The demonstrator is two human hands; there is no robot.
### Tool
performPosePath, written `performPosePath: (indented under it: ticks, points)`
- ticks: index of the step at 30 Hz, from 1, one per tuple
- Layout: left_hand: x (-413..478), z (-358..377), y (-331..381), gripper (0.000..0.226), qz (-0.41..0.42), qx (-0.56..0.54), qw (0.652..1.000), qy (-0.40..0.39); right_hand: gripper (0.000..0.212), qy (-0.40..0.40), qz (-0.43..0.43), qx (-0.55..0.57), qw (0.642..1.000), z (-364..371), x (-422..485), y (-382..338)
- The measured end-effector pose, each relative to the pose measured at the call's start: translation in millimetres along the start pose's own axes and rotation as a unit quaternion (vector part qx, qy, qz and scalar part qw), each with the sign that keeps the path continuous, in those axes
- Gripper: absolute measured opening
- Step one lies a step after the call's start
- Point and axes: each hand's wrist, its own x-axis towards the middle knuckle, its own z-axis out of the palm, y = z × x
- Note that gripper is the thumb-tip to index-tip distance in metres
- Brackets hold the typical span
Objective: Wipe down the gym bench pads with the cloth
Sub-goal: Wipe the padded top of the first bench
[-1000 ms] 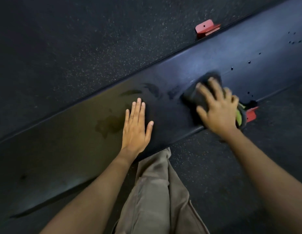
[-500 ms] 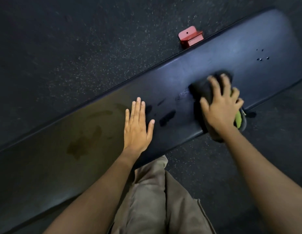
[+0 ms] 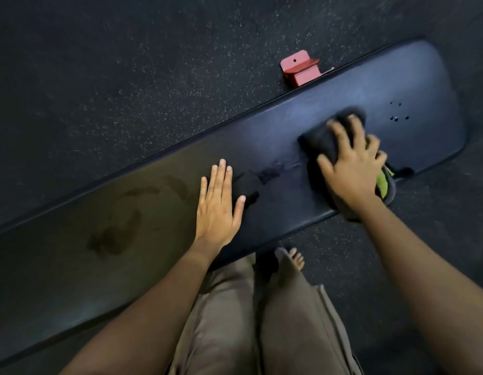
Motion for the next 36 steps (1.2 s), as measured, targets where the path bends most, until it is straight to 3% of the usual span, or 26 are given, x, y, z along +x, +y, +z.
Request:
performPosePath:
  ticks: [2,3,5,7,8,10,12,14,16,17,18,20,22,23,25,28,30,31,33,36]
  points:
    - [3,3,6,0.062,-0.003,0.005,1.0,0.0,0.069,-0.005,0.103,0.03,0.994,-3,27,-25]
    - [5,5,9,0.062,-0.003,0.005,1.0,0.002,0.07,-0.014,0.089,0.021,0.996,-4,30,-37]
    - [8,7,16,0.061,-0.003,0.0,1.0,0.003,0.069,-0.017,-0.069,0.001,0.997,3,12,-42]
    - [13,8,24,0.061,-0.004,0.002,1.0,0.005,0.069,-0.012,-0.268,-0.04,0.962,11,-20,-20]
    - [16,8,29,0.061,-0.009,0.003,1.0,0.006,0.07,-0.019,-0.329,-0.053,0.943,12,-32,-2]
    - [23,11,38,0.061,-0.018,-0.001,1.0,0.01,0.07,-0.02,-0.368,-0.065,0.927,6,-31,36]
    - [30,16,54,0.061,-0.031,-0.008,0.999,0.013,0.069,-0.015,-0.309,-0.076,0.948,-4,-3,67]
    - [40,25,73,0.061,-0.037,-0.013,0.999,0.015,0.068,-0.011,-0.136,-0.04,0.99,-15,35,73]
    - [49,32,92,0.06,-0.037,-0.02,0.999,0.015,0.07,-0.008,0.046,0.021,0.999,-20,72,52]
    - [53,35,101,0.06,-0.039,-0.021,0.999,0.019,0.071,-0.013,0.085,0.031,0.996,-21,82,37]
    - [57,37,108,0.06,-0.04,-0.023,0.999,0.027,0.071,-0.016,0.073,0.027,0.997,-21,86,25]
    - [63,42,122,0.06,-0.04,-0.03,0.998,0.034,0.071,-0.012,-0.088,0.007,0.996,-17,73,29]
    - [69,46,133,0.06,-0.043,-0.024,0.998,0.03,0.069,0.002,-0.293,-0.032,0.956,-10,50,67]
    - [72,48,137,0.06,-0.048,-0.018,0.998,0.029,0.068,0.004,-0.344,-0.046,0.938,-10,40,91]
    - [77,51,146,0.06,-0.061,-0.013,0.998,0.022,0.068,0.012,-0.321,-0.066,0.945,-13,32,137]
    - [88,53,162,0.06,-0.061,-0.002,0.998,0.017,0.068,0.012,-0.096,-0.041,0.994,-25,58,163]
    - [98,55,177,0.06,-0.049,0.001,0.999,0.015,0.068,0.009,0.059,0.008,0.998,-36,102,152]
    - [105,57,186,0.06,-0.046,-0.001,0.999,0.016,0.069,-0.002,0.088,0.021,0.996,-42,124,143]
    - [117,58,199,0.06,-0.048,-0.01,0.999,0.022,0.069,-0.028,0.031,0.016,0.999,-46,152,124]
    - [138,60,215,0.06,-0.051,-0.025,0.998,0.038,0.068,-0.022,-0.203,-0.017,0.979,-39,138,135]
